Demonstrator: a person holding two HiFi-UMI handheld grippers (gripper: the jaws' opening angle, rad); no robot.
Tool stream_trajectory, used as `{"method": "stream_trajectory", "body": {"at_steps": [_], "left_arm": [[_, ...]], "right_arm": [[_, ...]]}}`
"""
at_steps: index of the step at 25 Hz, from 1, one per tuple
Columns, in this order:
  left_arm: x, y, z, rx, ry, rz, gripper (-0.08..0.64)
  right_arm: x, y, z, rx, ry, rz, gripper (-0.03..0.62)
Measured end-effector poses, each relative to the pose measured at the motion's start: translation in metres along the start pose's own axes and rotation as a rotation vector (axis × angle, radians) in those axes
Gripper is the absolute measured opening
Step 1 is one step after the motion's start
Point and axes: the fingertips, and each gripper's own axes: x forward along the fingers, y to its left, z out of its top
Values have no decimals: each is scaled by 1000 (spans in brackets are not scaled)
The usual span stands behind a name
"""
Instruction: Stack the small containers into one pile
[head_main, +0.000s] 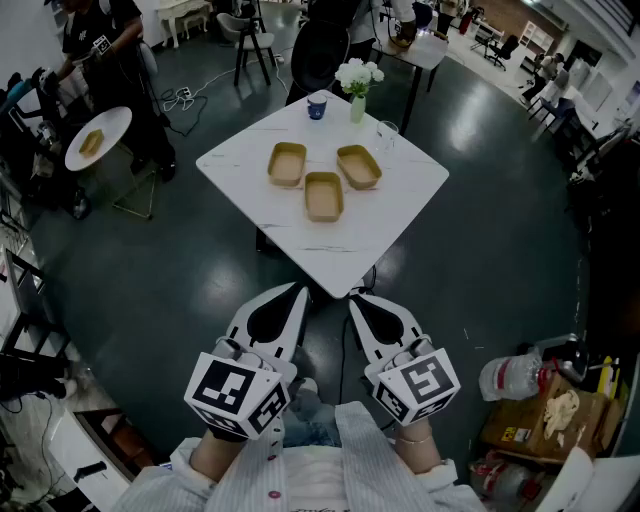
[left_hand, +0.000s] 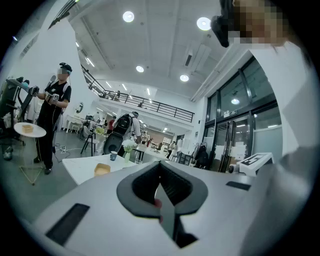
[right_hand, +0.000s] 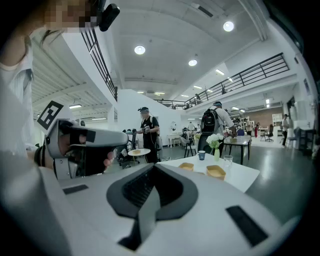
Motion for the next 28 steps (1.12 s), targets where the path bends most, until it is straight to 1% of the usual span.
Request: {"method": "stream_trajectory", "body": {"at_steps": [4, 8, 14, 17, 20, 23, 28], "left_arm": [[-1, -4, 5, -7, -6, 0, 17], [-2, -5, 8, -6, -21, 18, 17], [-12, 10, 5, -25, -40, 85, 17], [-14, 20, 3, -28, -38, 126, 17], [-14, 30, 4, -34, -40, 155, 17], [-8, 43, 7, -25, -44, 173, 17], [14, 76, 16, -22, -46, 173, 17]], "right_arm": [[-4, 1, 3, 3, 3, 8, 9], [-6, -4, 4, 15, -8, 13, 9], [-5, -4, 1, 10, -6, 43, 9], [0, -5, -2, 23, 0, 58, 9], [11, -7, -5, 33, 12, 80, 11], [29, -9, -6, 33, 17, 101, 11], [73, -17, -5, 36, 33, 113, 11]]}}
